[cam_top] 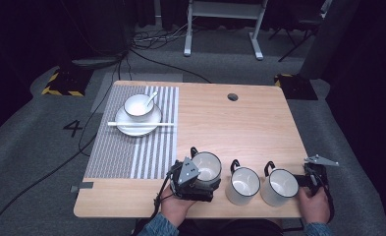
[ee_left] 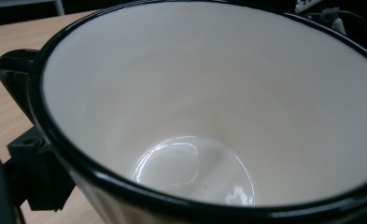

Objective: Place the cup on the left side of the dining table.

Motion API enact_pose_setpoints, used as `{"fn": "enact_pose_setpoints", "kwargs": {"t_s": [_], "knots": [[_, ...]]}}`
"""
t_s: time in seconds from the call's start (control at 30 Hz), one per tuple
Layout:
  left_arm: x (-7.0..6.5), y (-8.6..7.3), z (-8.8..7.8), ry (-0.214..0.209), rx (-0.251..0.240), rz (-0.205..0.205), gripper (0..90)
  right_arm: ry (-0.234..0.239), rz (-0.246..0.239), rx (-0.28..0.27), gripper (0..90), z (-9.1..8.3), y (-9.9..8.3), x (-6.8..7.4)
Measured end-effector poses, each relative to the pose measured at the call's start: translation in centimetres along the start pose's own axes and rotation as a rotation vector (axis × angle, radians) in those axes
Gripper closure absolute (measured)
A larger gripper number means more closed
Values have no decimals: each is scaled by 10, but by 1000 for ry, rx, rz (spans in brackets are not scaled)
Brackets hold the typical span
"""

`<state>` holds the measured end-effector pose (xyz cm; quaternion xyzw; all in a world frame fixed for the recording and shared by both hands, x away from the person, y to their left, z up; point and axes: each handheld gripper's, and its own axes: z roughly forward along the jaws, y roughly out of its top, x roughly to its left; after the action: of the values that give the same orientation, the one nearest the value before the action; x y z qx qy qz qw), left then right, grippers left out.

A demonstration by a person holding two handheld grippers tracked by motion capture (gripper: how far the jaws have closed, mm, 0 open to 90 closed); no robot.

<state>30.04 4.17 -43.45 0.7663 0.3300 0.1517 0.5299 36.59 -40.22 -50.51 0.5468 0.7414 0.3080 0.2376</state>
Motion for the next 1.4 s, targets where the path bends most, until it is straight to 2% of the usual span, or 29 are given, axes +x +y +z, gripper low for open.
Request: {"fn": "enact_pose_setpoints", "kwargs": {"t_s": [0.1, 0.17, 0.37, 0.47, 0.63, 0.77, 0.83, 1.07, 1.4], "knots": [[3, 3, -3, 12, -12, -5, 32, -1, 1, 0, 10, 0, 0, 0], [8, 8, -10, 21, -35, -23, 32, -1, 1, -1, 10, 0, 0, 0], [19, 13, -25, 50, -58, -24, 32, 1, 0, 1, 10, 0, 0, 0], [27, 14, -35, 86, -74, -16, 32, 0, 0, 0, 10, 0, 0, 0], [44, 15, -53, 136, -98, -50, 32, 0, 0, 0, 10, 0, 0, 0], [55, 13, -63, 173, -112, -60, 32, -1, 0, 0, 10, 0, 0, 0], [59, 12, -66, 191, -115, -71, 31, 0, 0, 0, 10, 0, 0, 0], [72, 12, -82, 265, -114, -68, 32, 0, 1, 0, 10, 0, 0, 0], [90, 8, -100, 333, -138, -127, 31, 0, 0, 0, 10, 0, 0, 0]]}}
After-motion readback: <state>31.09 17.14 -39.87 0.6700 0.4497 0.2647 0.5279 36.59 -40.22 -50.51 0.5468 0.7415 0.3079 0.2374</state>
